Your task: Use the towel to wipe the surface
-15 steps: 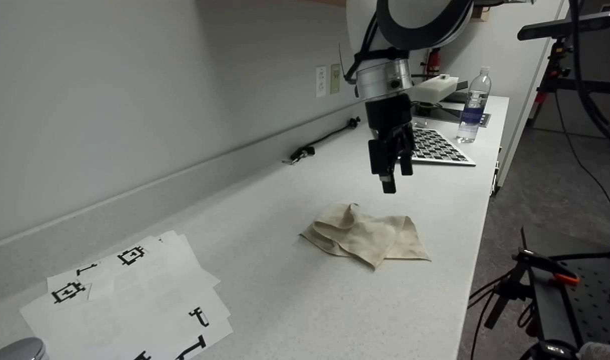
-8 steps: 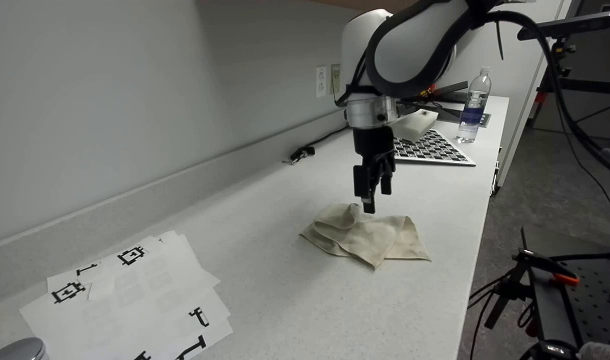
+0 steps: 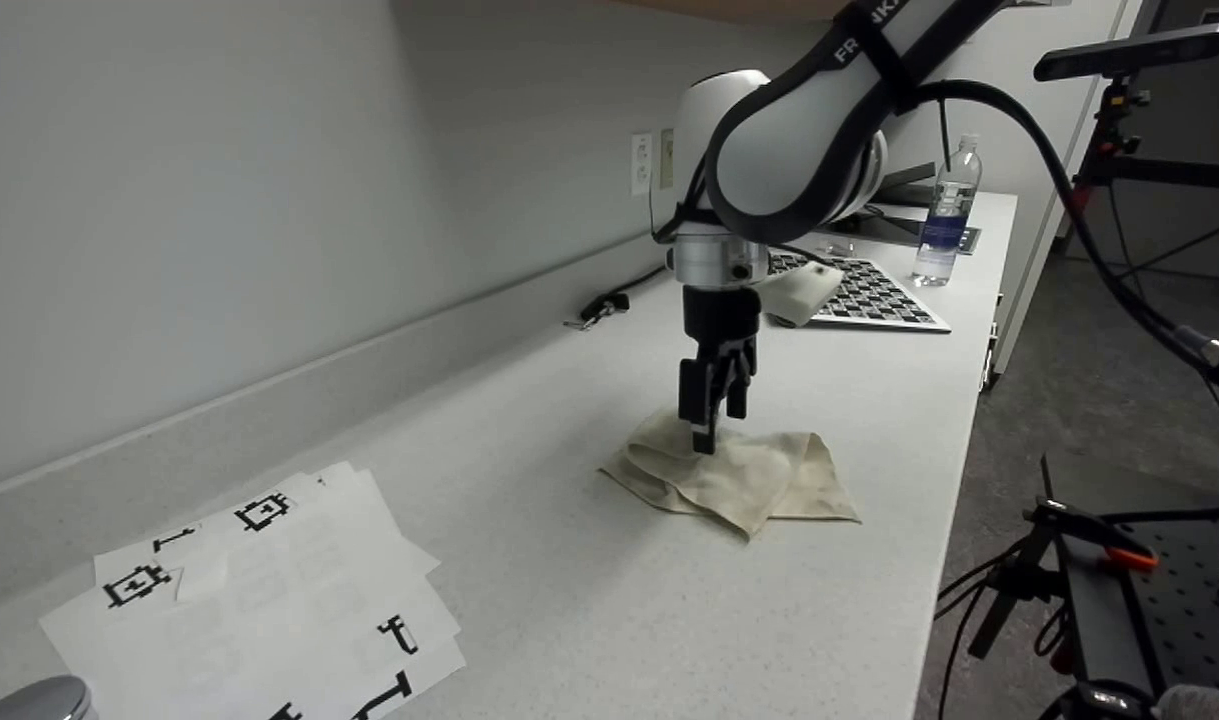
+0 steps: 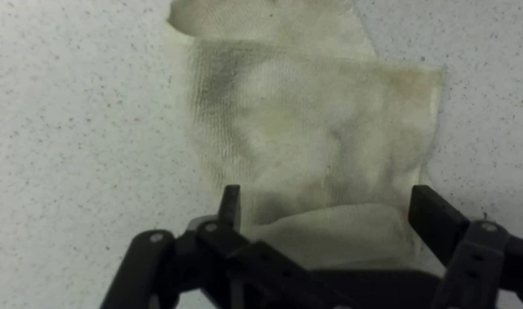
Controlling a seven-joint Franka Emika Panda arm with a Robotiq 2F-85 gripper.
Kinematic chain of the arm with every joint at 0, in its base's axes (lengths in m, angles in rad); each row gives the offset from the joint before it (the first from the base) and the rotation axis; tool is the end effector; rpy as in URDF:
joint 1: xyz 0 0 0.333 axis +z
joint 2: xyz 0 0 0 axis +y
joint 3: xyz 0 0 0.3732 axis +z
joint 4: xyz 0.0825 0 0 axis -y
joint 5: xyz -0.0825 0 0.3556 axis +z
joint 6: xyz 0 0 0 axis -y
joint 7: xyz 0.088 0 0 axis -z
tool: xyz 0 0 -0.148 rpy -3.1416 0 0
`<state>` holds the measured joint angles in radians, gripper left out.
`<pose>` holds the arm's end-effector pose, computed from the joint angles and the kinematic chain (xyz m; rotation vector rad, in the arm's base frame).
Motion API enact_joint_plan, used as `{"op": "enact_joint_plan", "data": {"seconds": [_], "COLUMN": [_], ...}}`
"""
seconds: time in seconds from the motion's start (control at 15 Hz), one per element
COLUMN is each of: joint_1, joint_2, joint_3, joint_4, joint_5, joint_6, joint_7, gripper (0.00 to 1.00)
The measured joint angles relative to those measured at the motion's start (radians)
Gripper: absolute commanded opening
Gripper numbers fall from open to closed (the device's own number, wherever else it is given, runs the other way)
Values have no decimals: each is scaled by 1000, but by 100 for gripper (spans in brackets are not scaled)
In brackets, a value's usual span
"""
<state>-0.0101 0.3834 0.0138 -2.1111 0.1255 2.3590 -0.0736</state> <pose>0.5638 0.0072 0.2560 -3.0427 0.0280 0.2017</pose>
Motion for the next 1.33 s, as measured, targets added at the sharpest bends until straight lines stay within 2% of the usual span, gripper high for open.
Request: {"op": "enact_joint_plan", "data": {"seconds": [0.6, 0.67, 0.73, 1.33], "joint_1": [-11, -15, -18, -31], "joint_2": [89, 100, 110, 126], "joint_3": [9, 9, 9, 9], "joint_4": [66, 74, 81, 114], "joint_5": [0, 0, 0, 0], "joint_6": [19, 19, 19, 21], "joint_7": [-2, -2, -2, -2], "gripper": [100, 89, 72, 5]}}
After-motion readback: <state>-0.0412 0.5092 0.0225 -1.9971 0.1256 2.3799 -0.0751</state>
